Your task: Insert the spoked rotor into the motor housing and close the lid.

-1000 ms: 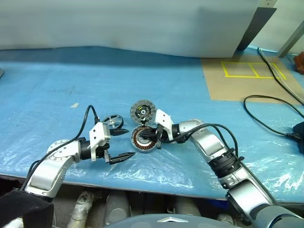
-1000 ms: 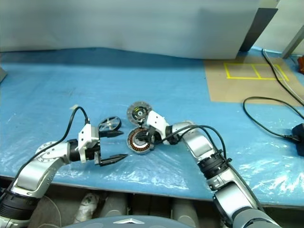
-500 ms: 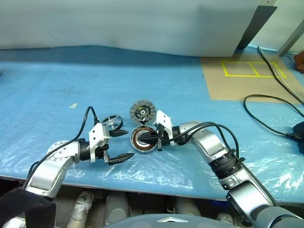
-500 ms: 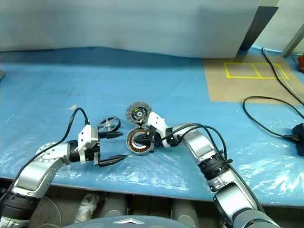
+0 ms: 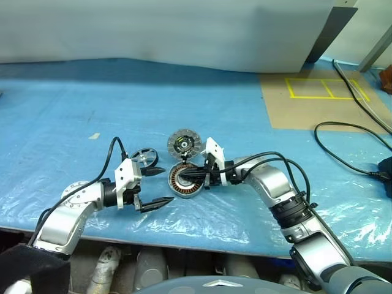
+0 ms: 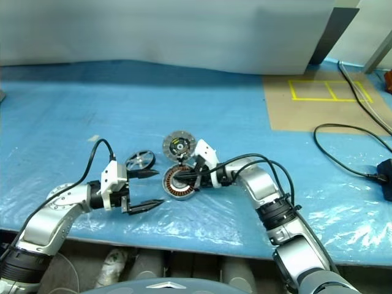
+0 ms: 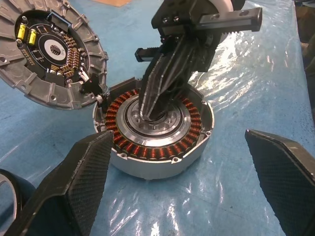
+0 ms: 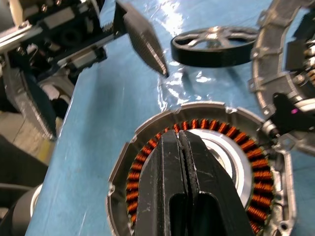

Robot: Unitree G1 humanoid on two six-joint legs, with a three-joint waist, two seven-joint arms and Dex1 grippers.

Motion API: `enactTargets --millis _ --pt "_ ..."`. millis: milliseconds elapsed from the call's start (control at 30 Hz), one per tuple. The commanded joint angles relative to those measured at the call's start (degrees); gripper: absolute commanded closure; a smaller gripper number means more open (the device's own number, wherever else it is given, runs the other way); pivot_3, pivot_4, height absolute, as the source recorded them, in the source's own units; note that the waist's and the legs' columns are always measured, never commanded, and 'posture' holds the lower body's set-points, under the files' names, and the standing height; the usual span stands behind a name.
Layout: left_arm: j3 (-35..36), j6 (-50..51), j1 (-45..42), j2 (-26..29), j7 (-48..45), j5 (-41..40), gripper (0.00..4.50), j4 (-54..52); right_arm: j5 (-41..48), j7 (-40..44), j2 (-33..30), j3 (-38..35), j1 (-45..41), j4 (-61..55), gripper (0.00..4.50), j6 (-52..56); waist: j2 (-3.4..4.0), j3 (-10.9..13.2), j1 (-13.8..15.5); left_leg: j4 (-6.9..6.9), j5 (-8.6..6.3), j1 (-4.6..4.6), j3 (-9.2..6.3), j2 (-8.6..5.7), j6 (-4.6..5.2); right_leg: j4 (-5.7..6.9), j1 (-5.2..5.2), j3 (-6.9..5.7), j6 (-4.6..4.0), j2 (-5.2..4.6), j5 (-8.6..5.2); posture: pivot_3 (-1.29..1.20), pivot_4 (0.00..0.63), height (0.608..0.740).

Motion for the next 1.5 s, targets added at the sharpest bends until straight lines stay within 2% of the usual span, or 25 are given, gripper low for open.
enactTargets --millis 33,133,233,400,533,700,800,867,1100,1200,1333,1500 --pt "0.39 -0.31 -0.29 0.23 0.05 -0.38 0.00 -1.69 -5.56 -0.58 -1.52 4.24 0.16 1.59 4.49 -4.55 0.00 0.00 -0.07 0.00 0.00 0.02 0.00 -0.01 0.00 0.00 0.01 0.00 0.00 0.00 0.00 0.00 0.150 0.740" --pt "0.37 0.12 -0.51 0.29 0.21 -0.42 0.00 -1.91 -9.68 -1.17 -2.84 6.86 0.41 3.82 4.49 -8.41 0.00 0.00 -0.13 0.03 0.00 0.13 0.00 0.00 0.00 0.01 0.10 0.03 0.00 -0.01 0.00 0.00 0.150 0.740" --pt "0.36 0.64 -0.59 0.29 0.36 -0.58 0.00 -2.42 -8.69 -1.19 -2.31 5.97 0.72 3.44 4.49 -8.21 -0.01 -0.01 -0.13 0.04 -0.01 0.39 0.00 -0.01 0.02 0.02 0.36 0.05 0.01 -0.02 0.00 0.00 0.150 0.740" --pt "0.25 1.42 -0.97 0.35 0.44 -0.72 0.00 -2.99 3.23 -0.19 1.30 -2.59 -0.25 -1.55 4.49 1.23 0.00 0.00 -0.13 0.05 -0.02 0.42 0.00 -0.01 0.03 0.05 0.37 0.07 0.01 -0.02 0.00 0.00 0.150 0.740" --pt "0.31 1.96 -1.44 0.40 0.50 -0.83 0.00 -3.24 6.88 -0.12 2.34 -5.49 -1.24 -3.26 4.49 5.04 0.00 0.00 -0.12 0.06 0.00 0.04 0.00 -0.01 0.02 0.04 0.03 0.06 0.00 -0.01 0.00 0.00 0.150 0.740" --pt "0.43 2.09 -1.40 0.43 0.41 -0.74 0.00 -3.24 1.19 0.32 -0.19 0.59 0.00 -2.61 4.49 1.69 0.00 0.00 -0.12 -0.01 0.00 -0.02 0.00 -0.01 0.00 0.00 -0.02 0.00 0.00 0.00 0.00 0.00 0.150 0.740" --pt "0.52 2.20 -1.27 0.46 0.48 -0.72 0.00 -3.33 -8.48 -1.86 -2.75 7.55 -0.07 1.94 4.49 -5.32 0.00 0.00 -0.27 0.00 0.00 -0.01 0.00 -0.01 0.00 -0.02 -0.01 0.00 0.00 -0.01 0.00 0.00 0.150 0.740" --pt "0.47 2.16 -1.20 0.41 0.51 -0.65 0.00 -3.27 -11.00 -1.77 -3.52 9.32 0.09 3.45 4.49 -8.37 -0.01 -0.01 -0.41 0.01 0.00 0.14 0.01 -0.01 0.00 -0.01 0.08 0.04 0.00 -0.01 0.00 0.00 0.150 0.740" --pt "-0.04 1.11 -0.92 -0.19 0.29 -0.16 0.00 -2.18 -3.92 0.28 -2.16 3.56 -0.15 0.53 4.49 -3.81 0.00 -0.01 -0.26 0.03 -0.04 0.53 0.01 -0.03 0.06 0.03 0.46 0.10 0.02 -0.02 -0.01 0.00 0.150 0.740" --pt "-0.18 0.23 -1.08 -0.44 -0.08 0.16 0.00 -1.01 -0.87 1.06 -1.45 1.66 0.11 -1.39 4.49 -1.60 0.00 -0.01 -0.23 0.03 -0.02 0.43 0.01 -0.02 0.04 0.00 0.39 0.09 0.02 -0.02 -0.01 0.00 0.150 0.740" --pt "-0.16 -0.64 -0.92 -0.49 -0.60 0.16 0.00 -0.28 6.94 0.29 1.56 -4.97 -1.90 -3.54 4.49 4.83 0.00 0.00 -0.28 0.03 0.00 -0.02 0.01 -0.02 0.01 -0.04 -0.01 0.06 0.01 -0.01 0.00 0.00 0.150 0.740" --pt "-0.18 -1.01 -0.91 -0.51 -0.77 0.19 0.00 -0.11 4.77 0.86 0.41 -2.22 -1.25 -3.73 4.49 3.96 0.00 0.01 -0.23 0.02 0.00 -0.10 0.00 0.00 0.01 -0.03 -0.09 0.02 0.00 0.00 0.00 0.00 0.150 0.740"
